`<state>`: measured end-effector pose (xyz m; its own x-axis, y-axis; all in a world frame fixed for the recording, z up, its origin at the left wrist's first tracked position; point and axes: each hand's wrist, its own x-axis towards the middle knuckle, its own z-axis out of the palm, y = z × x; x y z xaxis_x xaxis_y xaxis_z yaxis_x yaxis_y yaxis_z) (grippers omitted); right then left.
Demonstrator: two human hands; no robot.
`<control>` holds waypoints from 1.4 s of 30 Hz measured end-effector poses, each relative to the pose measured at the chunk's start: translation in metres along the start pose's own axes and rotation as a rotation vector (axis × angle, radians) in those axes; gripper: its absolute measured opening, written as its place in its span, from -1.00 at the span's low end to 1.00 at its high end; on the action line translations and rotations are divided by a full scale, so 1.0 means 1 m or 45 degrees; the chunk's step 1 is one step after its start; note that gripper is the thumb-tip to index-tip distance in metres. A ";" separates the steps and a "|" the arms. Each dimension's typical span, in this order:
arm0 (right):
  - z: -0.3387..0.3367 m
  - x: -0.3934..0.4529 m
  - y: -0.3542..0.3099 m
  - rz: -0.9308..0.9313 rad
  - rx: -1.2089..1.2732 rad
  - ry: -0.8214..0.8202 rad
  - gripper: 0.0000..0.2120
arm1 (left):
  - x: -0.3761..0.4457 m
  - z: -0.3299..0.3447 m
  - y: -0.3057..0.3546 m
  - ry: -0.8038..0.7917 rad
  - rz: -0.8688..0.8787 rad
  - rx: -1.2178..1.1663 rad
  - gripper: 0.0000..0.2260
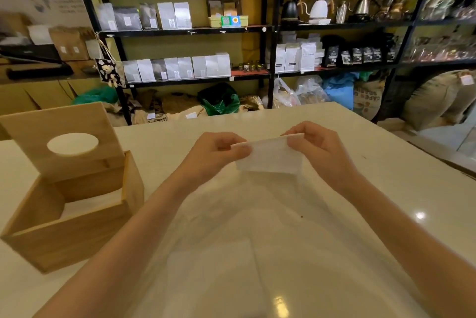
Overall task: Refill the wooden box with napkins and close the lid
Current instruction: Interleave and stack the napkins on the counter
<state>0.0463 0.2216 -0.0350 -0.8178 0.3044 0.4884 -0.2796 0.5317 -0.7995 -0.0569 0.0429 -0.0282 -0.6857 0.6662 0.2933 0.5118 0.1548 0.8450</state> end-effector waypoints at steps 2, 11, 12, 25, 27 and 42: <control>-0.002 -0.002 -0.014 -0.023 0.179 -0.003 -0.80 | -0.008 -0.007 0.014 -0.007 0.018 -0.129 -0.91; 0.017 -0.026 -0.060 0.144 0.486 -0.138 -0.83 | -0.073 -0.025 0.050 0.255 -0.187 -0.281 -0.89; 0.019 -0.031 -0.063 0.182 0.518 -0.182 -0.82 | -0.083 -0.028 0.050 0.246 -0.227 -0.282 -0.89; 0.047 -0.057 -0.068 0.639 0.776 -0.392 -0.87 | -0.155 -0.034 0.024 -0.066 -0.263 -0.430 -0.16; 0.050 -0.057 -0.067 0.726 0.814 -0.355 -0.86 | -0.159 -0.024 0.028 -0.009 -0.103 -0.405 -0.11; 0.053 -0.074 -0.058 0.047 0.005 -0.376 -0.88 | -0.158 -0.018 0.014 0.514 -0.044 0.052 -0.82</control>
<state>0.0966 0.1258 -0.0435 -0.9382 0.0804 0.3366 -0.2483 0.5214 -0.8164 0.0498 -0.0730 -0.0546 -0.8469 0.3211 0.4238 0.4993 0.2064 0.8415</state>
